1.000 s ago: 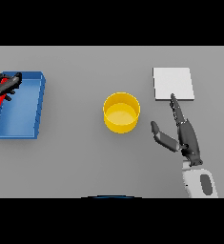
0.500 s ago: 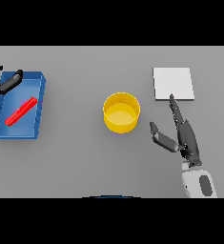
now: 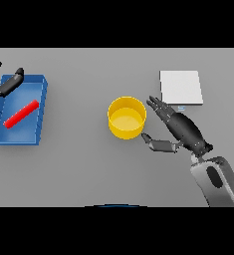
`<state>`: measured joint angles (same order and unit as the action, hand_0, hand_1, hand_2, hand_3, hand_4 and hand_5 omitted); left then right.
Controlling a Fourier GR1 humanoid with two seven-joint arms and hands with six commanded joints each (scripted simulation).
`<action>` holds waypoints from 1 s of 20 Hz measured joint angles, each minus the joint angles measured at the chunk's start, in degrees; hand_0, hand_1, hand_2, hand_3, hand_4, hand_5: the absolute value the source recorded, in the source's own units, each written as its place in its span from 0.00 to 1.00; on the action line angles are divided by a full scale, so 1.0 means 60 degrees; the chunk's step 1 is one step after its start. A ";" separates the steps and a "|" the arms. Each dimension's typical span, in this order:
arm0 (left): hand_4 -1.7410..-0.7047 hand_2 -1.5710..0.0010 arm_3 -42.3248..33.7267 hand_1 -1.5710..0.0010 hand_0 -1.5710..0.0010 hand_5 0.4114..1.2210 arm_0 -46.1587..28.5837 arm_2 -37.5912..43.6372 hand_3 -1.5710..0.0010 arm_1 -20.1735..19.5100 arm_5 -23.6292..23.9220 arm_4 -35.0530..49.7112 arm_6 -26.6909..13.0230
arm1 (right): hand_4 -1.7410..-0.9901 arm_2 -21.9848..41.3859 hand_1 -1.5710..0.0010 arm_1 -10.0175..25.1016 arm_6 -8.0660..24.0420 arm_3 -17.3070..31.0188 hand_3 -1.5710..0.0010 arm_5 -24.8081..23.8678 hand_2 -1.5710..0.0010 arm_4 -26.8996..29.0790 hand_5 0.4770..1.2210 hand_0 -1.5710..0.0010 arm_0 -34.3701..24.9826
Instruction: Pick up the red beaker and tilt it to pour out 1 green nut into yellow bowl. Pick up the yellow bowl and place it on the metallic measuring scale.
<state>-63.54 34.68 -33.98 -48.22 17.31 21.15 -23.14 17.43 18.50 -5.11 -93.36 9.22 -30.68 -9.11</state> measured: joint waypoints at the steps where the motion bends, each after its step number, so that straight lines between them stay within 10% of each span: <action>1: 0.99 1.00 -0.0109 1.00 1.00 0.31 -0.0020 0.0047 1.00 -0.0080 -0.0026 0.0071 -0.0012 | 0.69 0.0311 1.00 0.0181 0.0021 0.0179 1.00 0.0203 1.00 -0.0422 0.30 1.00 -0.0409; 9: 0.99 1.00 -0.0106 1.00 1.00 0.34 -0.0098 0.0028 1.00 -0.0095 -0.0219 0.0163 0.0026 | 0.70 0.2302 1.00 0.1177 -0.1209 0.1714 1.00 0.1637 1.00 -0.2539 0.31 1.00 -0.2966; 20: 0.98 1.00 0.0013 1.00 1.00 0.34 -0.0254 0.0196 1.00 -0.0097 -0.0254 0.0330 0.0325 | 0.63 0.3794 1.00 0.0586 -0.1304 0.4082 1.00 0.2573 1.00 -0.3679 0.33 1.00 -0.4874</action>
<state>-63.47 33.15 -32.80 -48.80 15.78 23.13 -21.19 40.19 22.02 -12.93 -68.87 24.66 -52.75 -38.36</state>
